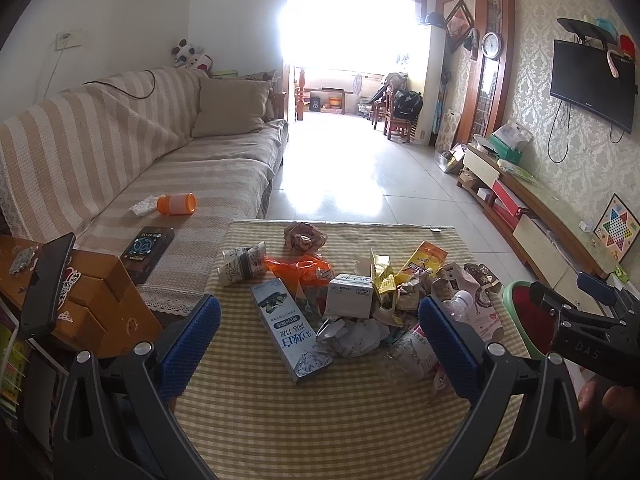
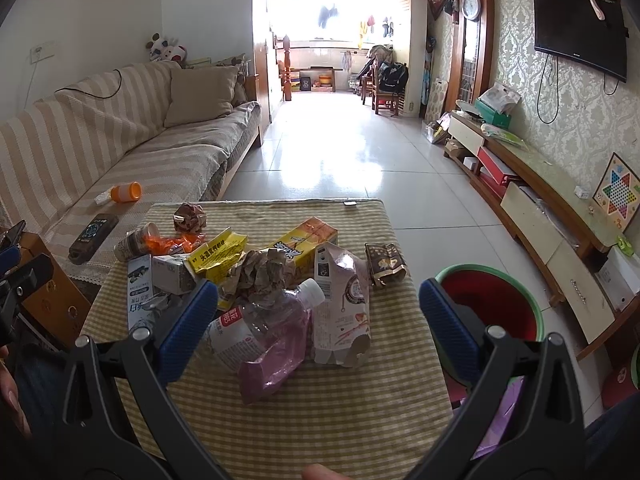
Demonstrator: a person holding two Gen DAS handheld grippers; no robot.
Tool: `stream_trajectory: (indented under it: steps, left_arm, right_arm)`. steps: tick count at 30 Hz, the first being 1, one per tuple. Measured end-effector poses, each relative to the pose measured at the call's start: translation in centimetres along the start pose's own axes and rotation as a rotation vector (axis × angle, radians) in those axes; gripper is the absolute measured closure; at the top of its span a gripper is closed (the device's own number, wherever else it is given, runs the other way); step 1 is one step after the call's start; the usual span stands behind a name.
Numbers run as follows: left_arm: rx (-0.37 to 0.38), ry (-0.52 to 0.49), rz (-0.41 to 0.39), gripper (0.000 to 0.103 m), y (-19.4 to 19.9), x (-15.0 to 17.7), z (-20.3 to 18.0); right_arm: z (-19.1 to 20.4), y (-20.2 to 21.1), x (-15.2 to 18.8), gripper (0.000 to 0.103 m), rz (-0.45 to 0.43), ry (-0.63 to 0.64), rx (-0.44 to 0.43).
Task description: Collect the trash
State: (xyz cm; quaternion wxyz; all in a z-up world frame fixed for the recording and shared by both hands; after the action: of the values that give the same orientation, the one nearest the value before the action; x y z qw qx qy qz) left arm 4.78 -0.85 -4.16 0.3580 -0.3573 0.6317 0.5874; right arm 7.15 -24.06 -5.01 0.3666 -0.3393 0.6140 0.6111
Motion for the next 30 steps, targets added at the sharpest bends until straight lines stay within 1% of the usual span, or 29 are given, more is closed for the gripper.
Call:
stream_trajectory:
  steps: [6,30]
  left_arm:
    - [-0.002,0.015,0.008,0.008,-0.23,0.17,0.46]
    - [0.002,0.024,0.017,0.008,-0.23,0.57,0.62]
  right_arm:
    - [-0.02,-0.03,0.03,0.004,0.000,0.000,0.000]
    - [0.00,-0.38,0.58,0.004,0.019,-0.006,-0.008]
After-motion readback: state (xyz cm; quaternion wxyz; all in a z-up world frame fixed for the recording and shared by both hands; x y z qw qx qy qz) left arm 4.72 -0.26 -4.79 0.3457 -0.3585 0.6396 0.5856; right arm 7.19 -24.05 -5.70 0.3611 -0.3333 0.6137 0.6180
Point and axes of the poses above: each gripper's, at about its wrist camera, not at the fingertips, and y roughly against the way its jaws point, z to its left, x to its underside, the point moved 6 cm from there along -y, roughly the way its jaws point, and after that the axes turned 7 degrees about -z, right-handed, at the moved point
